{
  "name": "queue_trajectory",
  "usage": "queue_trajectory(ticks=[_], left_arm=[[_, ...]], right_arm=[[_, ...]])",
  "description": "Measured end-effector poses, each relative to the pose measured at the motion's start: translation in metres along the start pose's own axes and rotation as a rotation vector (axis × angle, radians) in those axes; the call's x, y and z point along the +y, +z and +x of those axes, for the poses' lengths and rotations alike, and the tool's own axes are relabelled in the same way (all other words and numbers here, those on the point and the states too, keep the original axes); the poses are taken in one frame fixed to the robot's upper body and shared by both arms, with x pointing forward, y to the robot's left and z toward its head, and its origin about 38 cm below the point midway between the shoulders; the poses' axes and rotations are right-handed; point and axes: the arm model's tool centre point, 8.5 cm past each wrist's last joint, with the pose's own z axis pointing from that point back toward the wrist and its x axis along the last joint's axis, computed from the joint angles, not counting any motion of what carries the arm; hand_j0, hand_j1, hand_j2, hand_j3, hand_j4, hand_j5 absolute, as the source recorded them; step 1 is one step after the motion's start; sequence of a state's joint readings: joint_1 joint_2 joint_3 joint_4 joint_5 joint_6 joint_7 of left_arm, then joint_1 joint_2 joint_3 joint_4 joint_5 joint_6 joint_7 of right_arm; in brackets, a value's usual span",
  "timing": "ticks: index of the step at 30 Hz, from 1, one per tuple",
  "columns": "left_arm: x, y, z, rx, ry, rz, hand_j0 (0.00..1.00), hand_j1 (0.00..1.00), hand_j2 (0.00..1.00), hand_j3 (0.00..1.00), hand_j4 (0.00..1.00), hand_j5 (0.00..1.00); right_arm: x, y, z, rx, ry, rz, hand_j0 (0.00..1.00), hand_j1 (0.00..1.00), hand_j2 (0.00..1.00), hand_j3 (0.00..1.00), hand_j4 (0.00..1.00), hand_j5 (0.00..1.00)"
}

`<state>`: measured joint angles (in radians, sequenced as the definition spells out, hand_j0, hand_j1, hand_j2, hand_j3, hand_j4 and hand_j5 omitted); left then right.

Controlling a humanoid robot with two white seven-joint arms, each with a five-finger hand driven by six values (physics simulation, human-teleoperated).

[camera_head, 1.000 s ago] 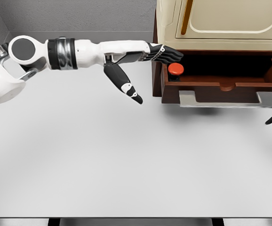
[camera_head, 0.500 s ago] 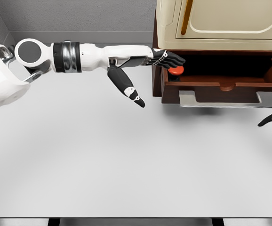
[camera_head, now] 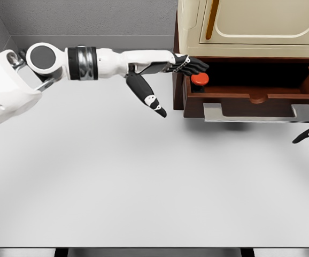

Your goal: Put the switch into the drawer with left arm, and close the drawer with right arm

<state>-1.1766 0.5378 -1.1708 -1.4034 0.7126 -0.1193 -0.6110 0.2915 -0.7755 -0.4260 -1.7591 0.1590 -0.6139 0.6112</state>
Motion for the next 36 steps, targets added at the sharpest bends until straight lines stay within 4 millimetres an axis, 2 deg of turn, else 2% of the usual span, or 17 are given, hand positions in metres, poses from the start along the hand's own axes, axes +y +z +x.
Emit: queue_trajectory(ticks=[19,29,36], left_arm=[[-0.004,-0.022,-0.002,0.023,-0.009,-0.023,1.00,1.00,1.00,1.00,1.00,1.00],[-0.003,-0.040,-0.007,0.029,-0.005,-0.023,1.00,1.00,1.00,1.00,1.00,1.00],[-0.007,-0.054,-0.001,0.019,-0.023,-0.044,1.00,1.00,1.00,1.00,1.00,1.00]], right_arm=[[0.001,-0.001,0.000,-0.002,-0.005,-0.001,0.58,0.58,0.58,0.58,0.58,0.58],[0.003,-0.002,0.001,-0.006,-0.008,0.001,0.58,0.58,0.58,0.58,0.58,0.58],[0.003,-0.002,0.001,-0.007,-0.009,0.002,0.58,0.58,0.58,0.58,0.58,0.58]])
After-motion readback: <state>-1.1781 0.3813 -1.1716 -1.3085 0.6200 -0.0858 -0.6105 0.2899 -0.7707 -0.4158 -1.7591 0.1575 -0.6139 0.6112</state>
